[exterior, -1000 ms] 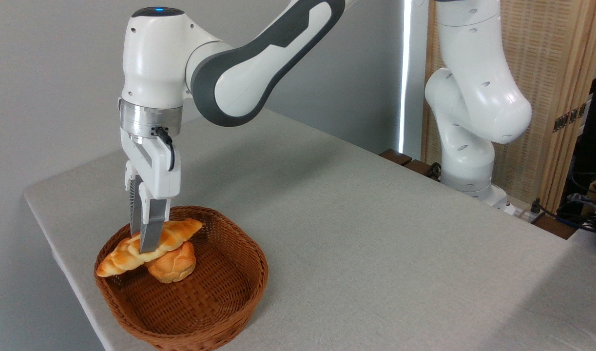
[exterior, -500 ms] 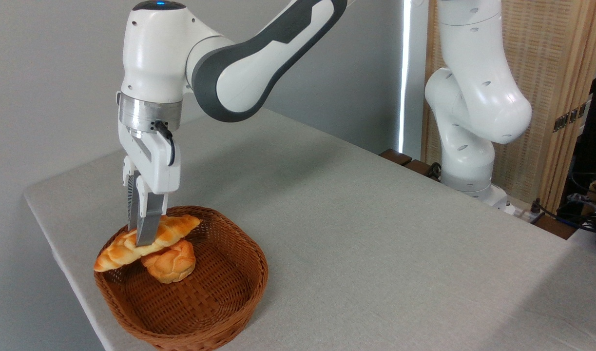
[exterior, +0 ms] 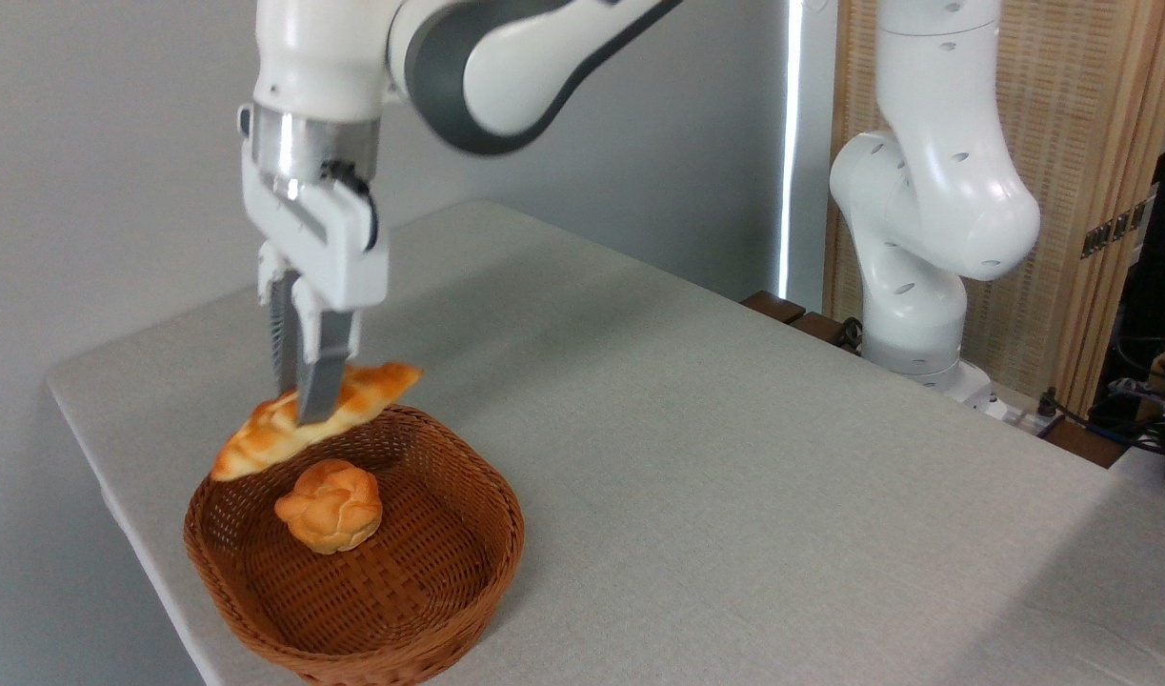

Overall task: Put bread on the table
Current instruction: 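Lift the braided roll out of the basket and carry it beside the basket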

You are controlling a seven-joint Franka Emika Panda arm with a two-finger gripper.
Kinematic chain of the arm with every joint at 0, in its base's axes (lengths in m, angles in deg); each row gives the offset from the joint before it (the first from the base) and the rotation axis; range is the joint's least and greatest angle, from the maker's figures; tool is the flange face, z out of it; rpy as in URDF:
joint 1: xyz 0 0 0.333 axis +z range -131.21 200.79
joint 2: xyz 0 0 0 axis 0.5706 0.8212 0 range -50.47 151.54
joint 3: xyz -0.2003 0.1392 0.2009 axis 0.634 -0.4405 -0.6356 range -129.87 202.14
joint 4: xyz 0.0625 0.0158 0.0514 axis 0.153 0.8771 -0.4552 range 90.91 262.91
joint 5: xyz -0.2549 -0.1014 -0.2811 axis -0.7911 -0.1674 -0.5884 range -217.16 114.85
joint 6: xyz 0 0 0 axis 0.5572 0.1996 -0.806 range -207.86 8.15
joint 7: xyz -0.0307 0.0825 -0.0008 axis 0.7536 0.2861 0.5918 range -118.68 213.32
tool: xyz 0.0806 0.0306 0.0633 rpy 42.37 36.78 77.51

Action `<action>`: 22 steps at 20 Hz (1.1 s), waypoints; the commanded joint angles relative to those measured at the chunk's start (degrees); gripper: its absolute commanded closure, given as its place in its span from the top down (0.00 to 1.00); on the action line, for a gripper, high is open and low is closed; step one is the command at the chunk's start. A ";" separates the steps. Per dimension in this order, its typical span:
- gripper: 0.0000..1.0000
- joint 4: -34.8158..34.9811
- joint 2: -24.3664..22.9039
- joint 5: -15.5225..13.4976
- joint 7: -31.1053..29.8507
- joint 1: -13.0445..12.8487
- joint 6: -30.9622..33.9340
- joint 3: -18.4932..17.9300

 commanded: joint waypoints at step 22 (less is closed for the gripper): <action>0.72 14.93 -16.99 -0.09 0.40 -5.07 20.99 -0.42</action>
